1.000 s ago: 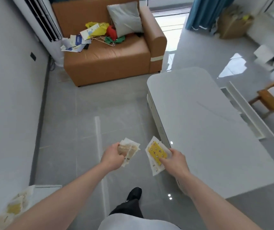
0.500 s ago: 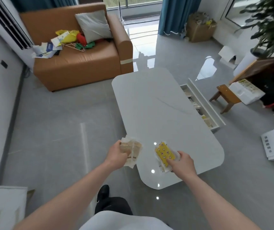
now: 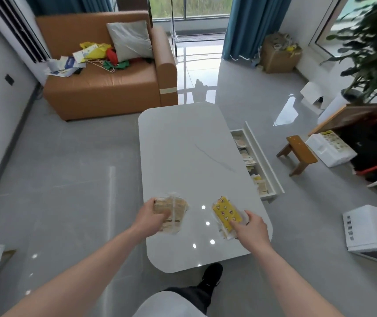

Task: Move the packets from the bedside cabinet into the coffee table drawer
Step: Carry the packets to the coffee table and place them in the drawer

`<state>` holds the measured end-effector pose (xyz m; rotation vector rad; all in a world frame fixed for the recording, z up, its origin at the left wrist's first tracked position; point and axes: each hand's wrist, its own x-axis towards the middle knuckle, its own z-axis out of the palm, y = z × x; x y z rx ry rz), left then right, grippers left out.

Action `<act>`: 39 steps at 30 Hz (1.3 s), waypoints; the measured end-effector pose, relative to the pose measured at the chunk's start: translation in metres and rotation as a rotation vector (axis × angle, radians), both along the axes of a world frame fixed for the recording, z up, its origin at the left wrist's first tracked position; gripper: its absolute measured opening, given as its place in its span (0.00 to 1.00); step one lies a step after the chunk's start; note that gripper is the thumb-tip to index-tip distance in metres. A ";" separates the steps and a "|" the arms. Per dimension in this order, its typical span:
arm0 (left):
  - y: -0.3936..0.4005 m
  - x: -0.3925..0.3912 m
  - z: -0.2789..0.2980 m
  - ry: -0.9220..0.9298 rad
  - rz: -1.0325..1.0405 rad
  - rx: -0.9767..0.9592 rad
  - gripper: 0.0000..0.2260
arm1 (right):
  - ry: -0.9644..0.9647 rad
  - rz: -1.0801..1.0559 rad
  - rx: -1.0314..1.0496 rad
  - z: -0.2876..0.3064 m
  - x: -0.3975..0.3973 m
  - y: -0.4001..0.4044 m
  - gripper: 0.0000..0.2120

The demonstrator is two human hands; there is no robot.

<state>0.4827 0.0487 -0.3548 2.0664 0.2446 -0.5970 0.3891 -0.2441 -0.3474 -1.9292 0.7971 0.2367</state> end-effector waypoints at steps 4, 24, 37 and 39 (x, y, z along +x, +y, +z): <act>-0.076 0.020 -0.004 0.063 0.007 -0.012 0.10 | 0.002 -0.041 0.012 -0.001 0.015 -0.076 0.04; -0.473 0.069 -0.008 0.147 0.132 -0.061 0.08 | 0.015 -0.048 0.023 -0.036 0.091 -0.469 0.03; -0.541 0.055 -0.041 0.217 0.530 -0.095 0.08 | 0.131 0.232 0.081 -0.068 0.185 -0.571 0.02; -0.536 0.067 -0.048 0.220 0.585 -0.102 0.08 | 0.137 0.264 0.109 -0.072 0.205 -0.570 0.03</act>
